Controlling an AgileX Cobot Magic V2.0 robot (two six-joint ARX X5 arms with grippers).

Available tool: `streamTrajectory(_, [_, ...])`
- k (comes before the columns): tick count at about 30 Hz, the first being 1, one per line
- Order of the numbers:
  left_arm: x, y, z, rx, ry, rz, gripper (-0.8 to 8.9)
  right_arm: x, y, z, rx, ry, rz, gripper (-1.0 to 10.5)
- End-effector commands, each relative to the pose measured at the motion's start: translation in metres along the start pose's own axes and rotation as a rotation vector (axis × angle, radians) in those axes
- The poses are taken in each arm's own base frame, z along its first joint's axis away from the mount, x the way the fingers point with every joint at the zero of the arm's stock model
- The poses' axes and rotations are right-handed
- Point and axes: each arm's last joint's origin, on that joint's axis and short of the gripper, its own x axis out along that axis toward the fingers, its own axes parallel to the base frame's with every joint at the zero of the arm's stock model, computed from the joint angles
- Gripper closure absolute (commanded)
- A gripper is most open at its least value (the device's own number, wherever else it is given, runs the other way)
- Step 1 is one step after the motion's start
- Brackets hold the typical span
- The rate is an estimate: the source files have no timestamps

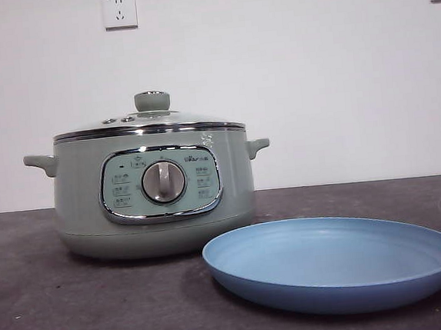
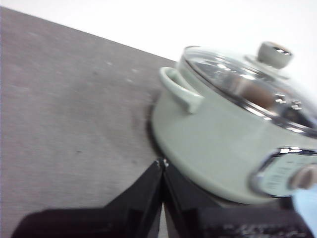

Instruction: Take the potato out from the steamer,put the potato on the plate,close the lid

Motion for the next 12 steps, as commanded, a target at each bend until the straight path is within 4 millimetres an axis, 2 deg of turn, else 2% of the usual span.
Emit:
streamTrajectory(1, [-0.006,-0.008,0.016,-0.037,-0.043,-0.042,8.22,-0.005,0.010,0.015,0.031,-0.032,0.041,9.6])
streamTrajectory(7, [-0.020,-0.025,0.046,-0.035,-0.033,-0.065,8.22,-0.010,0.031,0.048,0.024,-0.002,0.135,9.6])
streamTrajectory(12, [-0.024,-0.039,0.075,-0.013,0.025,-0.150,8.22,-0.009,0.052,0.081,-0.044,0.111,0.189,9.6])
